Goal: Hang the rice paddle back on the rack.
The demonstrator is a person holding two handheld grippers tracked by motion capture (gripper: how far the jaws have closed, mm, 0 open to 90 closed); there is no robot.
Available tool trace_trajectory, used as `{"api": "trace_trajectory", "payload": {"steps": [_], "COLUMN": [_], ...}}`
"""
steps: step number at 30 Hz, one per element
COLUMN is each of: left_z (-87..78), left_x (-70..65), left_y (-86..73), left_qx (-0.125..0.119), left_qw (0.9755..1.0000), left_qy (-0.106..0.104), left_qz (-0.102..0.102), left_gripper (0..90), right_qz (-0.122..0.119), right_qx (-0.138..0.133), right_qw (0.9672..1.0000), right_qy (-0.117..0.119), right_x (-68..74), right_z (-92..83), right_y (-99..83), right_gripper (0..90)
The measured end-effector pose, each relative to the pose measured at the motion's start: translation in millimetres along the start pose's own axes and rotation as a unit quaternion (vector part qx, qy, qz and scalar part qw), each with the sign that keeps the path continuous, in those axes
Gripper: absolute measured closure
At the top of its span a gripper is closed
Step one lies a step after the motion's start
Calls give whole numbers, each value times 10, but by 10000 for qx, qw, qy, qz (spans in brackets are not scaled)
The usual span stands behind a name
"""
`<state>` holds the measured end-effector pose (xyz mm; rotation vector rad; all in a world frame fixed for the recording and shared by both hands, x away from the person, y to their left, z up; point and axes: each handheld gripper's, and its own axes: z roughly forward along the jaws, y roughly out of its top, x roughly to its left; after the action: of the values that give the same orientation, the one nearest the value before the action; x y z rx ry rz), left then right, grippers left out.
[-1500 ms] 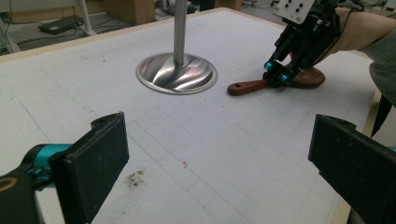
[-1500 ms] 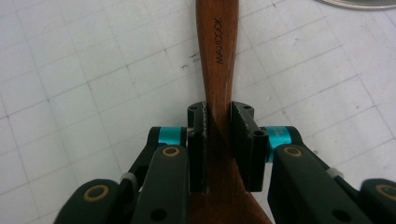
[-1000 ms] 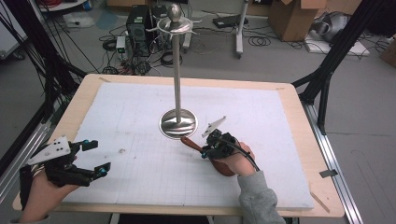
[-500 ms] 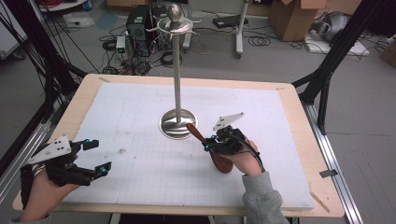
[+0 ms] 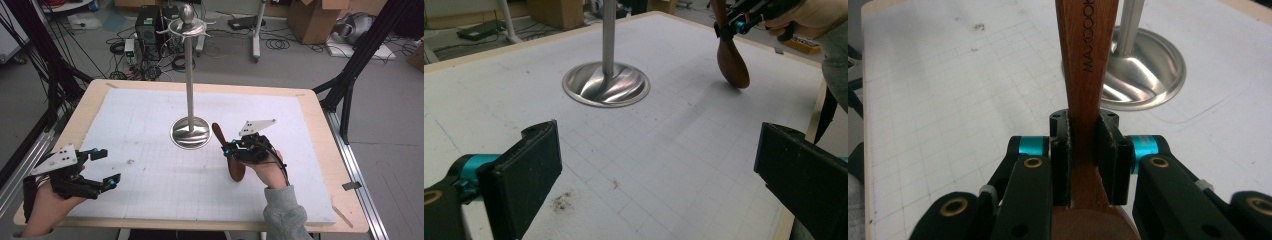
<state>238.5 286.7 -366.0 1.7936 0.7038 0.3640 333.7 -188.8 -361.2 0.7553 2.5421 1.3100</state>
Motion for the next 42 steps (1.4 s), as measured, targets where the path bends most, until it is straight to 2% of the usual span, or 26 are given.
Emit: {"api": "trace_trajectory", "payload": {"steps": [6,16,19,25,32,40,42], "left_z": [-2,43,58,106,115,102,107], "left_x": [8,-13,-23,-38,-44,-44,-37], "left_y": [11,16,21,21,24,23,16], "left_qx": [-58,-22,-21,17,-17,-26,-8], "left_qw": [10000,10000,10000,10000,10000,10000,10000], "left_qy": [60,-8,-37,-51,8,0,-5], "left_qz": [-16,12,15,26,29,13,13], "left_gripper": [55,55,55,55,55,55,55], "right_qz": [-64,-7,11,128,158,91,83], "right_qx": [-197,-457,-597,-877,-1034,-1062,-1085], "right_qw": [9998,9989,9981,9960,9944,9937,9936], "right_qy": [-35,-64,-148,-78,-147,-338,-308], "right_x": [3,-5,-10,-66,-126,-202,-227], "right_z": [-93,-176,-220,-297,-478,-575,-591], "right_y": [17,-8,-10,4,130,337,386], "right_gripper": [778,778,779,779,779,779,779]}}
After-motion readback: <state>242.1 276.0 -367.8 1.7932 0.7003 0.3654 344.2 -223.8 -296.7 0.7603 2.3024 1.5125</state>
